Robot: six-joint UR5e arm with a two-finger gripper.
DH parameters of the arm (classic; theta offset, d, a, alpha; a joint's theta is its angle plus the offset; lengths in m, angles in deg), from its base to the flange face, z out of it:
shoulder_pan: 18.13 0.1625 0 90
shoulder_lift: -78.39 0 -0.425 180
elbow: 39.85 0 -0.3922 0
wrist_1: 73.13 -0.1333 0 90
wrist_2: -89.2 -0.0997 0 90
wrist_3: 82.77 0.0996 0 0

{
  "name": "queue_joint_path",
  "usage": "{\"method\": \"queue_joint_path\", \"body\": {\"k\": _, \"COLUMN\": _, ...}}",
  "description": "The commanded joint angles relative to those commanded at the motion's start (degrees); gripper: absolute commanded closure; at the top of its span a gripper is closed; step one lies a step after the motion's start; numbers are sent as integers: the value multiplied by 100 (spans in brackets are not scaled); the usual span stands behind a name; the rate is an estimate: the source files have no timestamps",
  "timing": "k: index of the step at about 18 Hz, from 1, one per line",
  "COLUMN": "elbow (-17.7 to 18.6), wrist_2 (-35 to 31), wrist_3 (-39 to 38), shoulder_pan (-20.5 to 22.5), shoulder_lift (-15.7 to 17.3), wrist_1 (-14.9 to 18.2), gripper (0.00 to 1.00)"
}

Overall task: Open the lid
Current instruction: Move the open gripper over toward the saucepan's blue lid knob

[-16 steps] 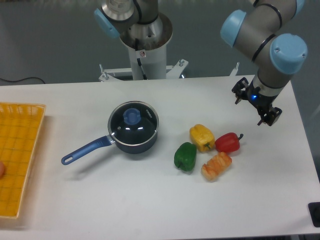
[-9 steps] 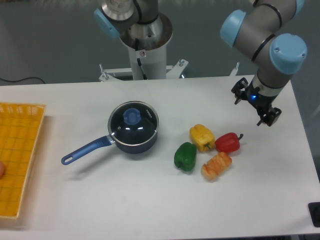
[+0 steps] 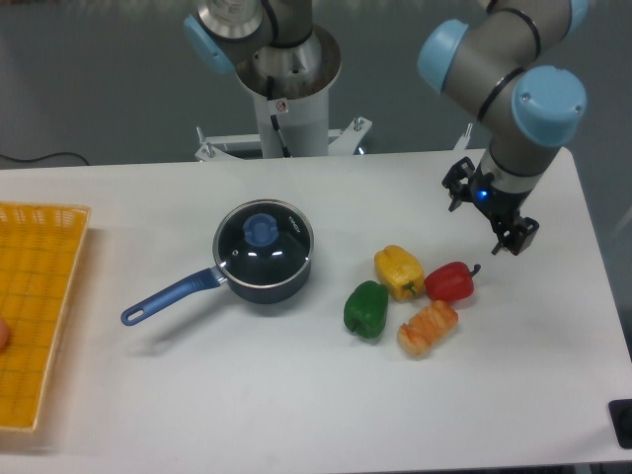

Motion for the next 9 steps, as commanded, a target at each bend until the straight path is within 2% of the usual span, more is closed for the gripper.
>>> {"method": "queue_joint_path", "body": {"k": 3, "elbow": 176, "wrist_2": 53, "wrist_3": -1310, "shoulder_pan": -228, "shoulder_lift": 184, "wrist_1": -61, "gripper": 0}}
{"method": "queue_joint_path", "body": {"k": 9, "elbow": 475, "wrist_2": 88, "wrist_3": -1479, "shoulder_pan": -703, "shoulder_lift": 554, "wrist_1": -88, "gripper": 0}}
